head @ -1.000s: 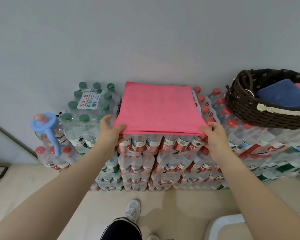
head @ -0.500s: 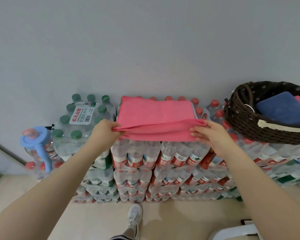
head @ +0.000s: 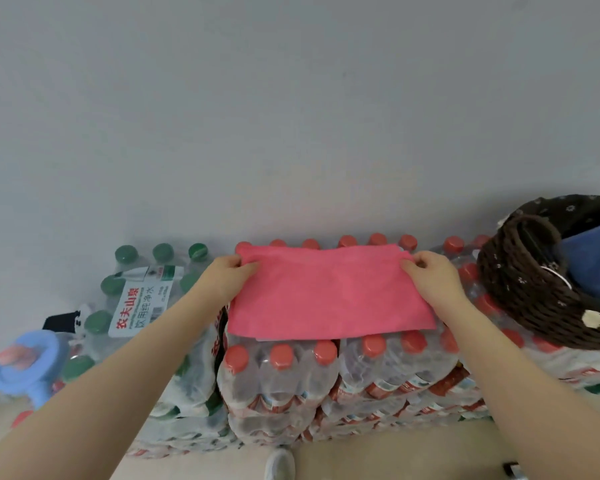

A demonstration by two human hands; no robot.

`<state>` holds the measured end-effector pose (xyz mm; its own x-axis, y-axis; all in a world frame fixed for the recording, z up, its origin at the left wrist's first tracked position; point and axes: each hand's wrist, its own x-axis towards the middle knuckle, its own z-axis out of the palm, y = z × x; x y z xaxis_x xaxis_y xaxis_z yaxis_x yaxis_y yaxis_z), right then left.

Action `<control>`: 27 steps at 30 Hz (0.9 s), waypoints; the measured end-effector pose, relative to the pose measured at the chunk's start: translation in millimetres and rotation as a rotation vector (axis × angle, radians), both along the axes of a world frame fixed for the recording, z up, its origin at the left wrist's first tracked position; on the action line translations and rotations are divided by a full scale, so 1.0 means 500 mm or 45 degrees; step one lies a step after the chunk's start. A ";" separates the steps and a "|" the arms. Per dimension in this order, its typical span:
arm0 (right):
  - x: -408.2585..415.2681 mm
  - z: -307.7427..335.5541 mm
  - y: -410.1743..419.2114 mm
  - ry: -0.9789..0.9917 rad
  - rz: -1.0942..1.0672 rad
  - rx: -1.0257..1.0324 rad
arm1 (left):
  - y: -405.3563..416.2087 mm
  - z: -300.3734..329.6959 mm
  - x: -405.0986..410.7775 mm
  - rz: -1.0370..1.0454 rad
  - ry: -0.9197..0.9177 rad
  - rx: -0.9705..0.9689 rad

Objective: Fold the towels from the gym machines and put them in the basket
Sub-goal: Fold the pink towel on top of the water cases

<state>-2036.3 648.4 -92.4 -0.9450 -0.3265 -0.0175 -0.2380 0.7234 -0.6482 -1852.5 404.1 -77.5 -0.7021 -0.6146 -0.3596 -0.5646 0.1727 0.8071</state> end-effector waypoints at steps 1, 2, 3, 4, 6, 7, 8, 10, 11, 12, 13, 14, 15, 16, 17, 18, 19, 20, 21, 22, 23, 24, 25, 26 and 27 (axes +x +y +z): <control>-0.006 -0.002 -0.003 0.011 -0.010 0.025 | -0.007 0.000 -0.008 -0.038 -0.018 -0.052; -0.012 -0.002 -0.007 0.018 -0.020 0.042 | -0.012 0.000 -0.014 -0.061 -0.014 -0.087; -0.017 -0.002 -0.009 0.031 -0.024 0.050 | -0.014 0.002 -0.020 -0.072 0.001 -0.105; -0.020 -0.001 -0.013 0.050 -0.024 0.060 | -0.017 0.003 -0.024 -0.079 0.024 -0.116; -0.022 0.000 -0.021 0.098 -0.019 0.114 | -0.022 -0.002 -0.033 -0.097 0.049 -0.155; -0.023 0.000 -0.025 0.129 -0.020 0.162 | -0.024 -0.004 -0.037 -0.101 0.040 -0.194; -0.023 -0.001 -0.029 0.164 -0.015 0.215 | -0.027 -0.007 -0.041 -0.101 0.018 -0.242; -0.023 -0.004 -0.035 0.227 0.005 0.301 | -0.031 -0.013 -0.051 -0.108 -0.038 -0.330; -0.024 -0.006 -0.036 0.239 0.008 0.331 | -0.034 -0.015 -0.057 -0.122 -0.070 -0.369; -0.025 -0.007 -0.038 0.242 0.008 0.356 | -0.036 -0.016 -0.064 -0.137 -0.104 -0.407; -0.027 -0.009 -0.039 0.242 0.010 0.379 | -0.037 -0.015 -0.069 -0.152 -0.136 -0.437; -0.028 -0.010 -0.041 0.244 0.019 0.407 | -0.038 -0.015 -0.073 -0.163 -0.164 -0.457; -0.030 -0.010 -0.043 0.248 0.032 0.443 | -0.039 -0.016 -0.077 -0.170 -0.186 -0.470; -0.031 -0.010 -0.045 0.253 0.049 0.484 | -0.041 -0.018 -0.080 -0.172 -0.204 -0.484; -0.031 -0.010 -0.048 0.258 0.068 0.526 | -0.042 -0.020 -0.083 -0.170 -0.217 -0.498; -0.029 -0.010 -0.050 0.265 0.088 0.564 | -0.043 -0.022 -0.085 -0.170 -0.223 -0.511; -0.027 -0.010 -0.052 0.275 0.102 0.595 | -0.043 -0.023 -0.086 -0.172 -0.221 -0.516; -0.026 -0.010 -0.054 0.288 0.105 0.618 | -0.043 -0.024 -0.086 -0.177 -0.217 -0.514; -0.025 -0.009 -0.054 0.310 0.098 0.628 | -0.043 -0.024 -0.086 -0.182 -0.209 -0.511; -0.024 -0.008 -0.055 0.342 0.088 0.618 | -0.044 -0.024 -0.084 -0.189 -0.199 -0.511; -0.024 -0.010 -0.054 0.378 0.088 0.585 | -0.045 -0.024 -0.082 -0.196 -0.188 -0.517; -0.026 -0.013 -0.054 0.403 0.107 0.527 | -0.046 -0.026 -0.080 -0.199 -0.178 -0.534; -0.028 -0.018 -0.052 0.405 0.136 0.454 | -0.047 -0.027 -0.077 -0.196 -0.169 -0.571; -0.031 -0.024 -0.050 0.381 0.151 0.373 | -0.049 -0.030 -0.075 -0.191 -0.164 -0.632; -0.033 -0.027 -0.048 0.338 0.137 0.293 | -0.049 -0.033 -0.072 -0.186 -0.165 -0.708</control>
